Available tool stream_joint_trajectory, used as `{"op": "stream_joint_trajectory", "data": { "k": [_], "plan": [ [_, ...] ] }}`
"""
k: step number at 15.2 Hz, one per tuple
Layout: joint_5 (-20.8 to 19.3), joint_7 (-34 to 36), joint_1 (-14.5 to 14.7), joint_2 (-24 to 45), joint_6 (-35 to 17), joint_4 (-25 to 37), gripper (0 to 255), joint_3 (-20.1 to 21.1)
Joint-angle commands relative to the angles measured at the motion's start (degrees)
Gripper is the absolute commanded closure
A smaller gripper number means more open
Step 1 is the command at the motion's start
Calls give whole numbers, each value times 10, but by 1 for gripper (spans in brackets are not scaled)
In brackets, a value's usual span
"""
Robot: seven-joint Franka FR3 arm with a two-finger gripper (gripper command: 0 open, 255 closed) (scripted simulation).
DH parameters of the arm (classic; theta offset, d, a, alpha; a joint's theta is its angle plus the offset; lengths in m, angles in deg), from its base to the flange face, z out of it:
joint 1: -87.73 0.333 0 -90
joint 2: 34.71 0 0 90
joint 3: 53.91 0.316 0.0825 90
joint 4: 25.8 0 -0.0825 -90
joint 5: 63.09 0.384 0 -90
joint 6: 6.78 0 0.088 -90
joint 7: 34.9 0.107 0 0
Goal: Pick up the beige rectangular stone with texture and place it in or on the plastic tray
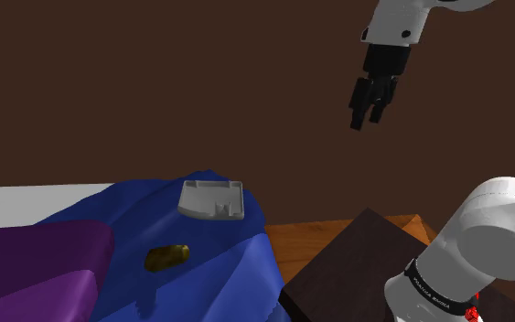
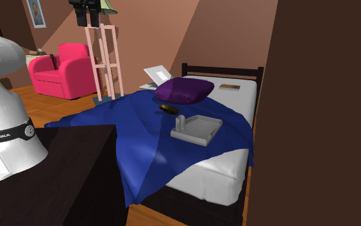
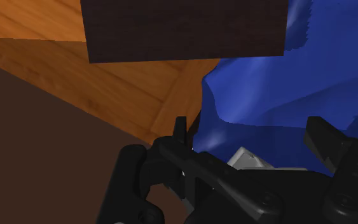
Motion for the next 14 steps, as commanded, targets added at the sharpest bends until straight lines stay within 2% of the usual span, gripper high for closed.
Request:
{"op": "stream_joint_trajectory", "data": {
  "k": [1, 7, 14],
  "plan": [
    [0, 0, 0, 0, 0, 0, 0, 0],
    [23, -10, 26, 89, -101, -16, 0, 31],
    [40, -21, 55, 213, -209, -2, 0, 69]
  ]
}}
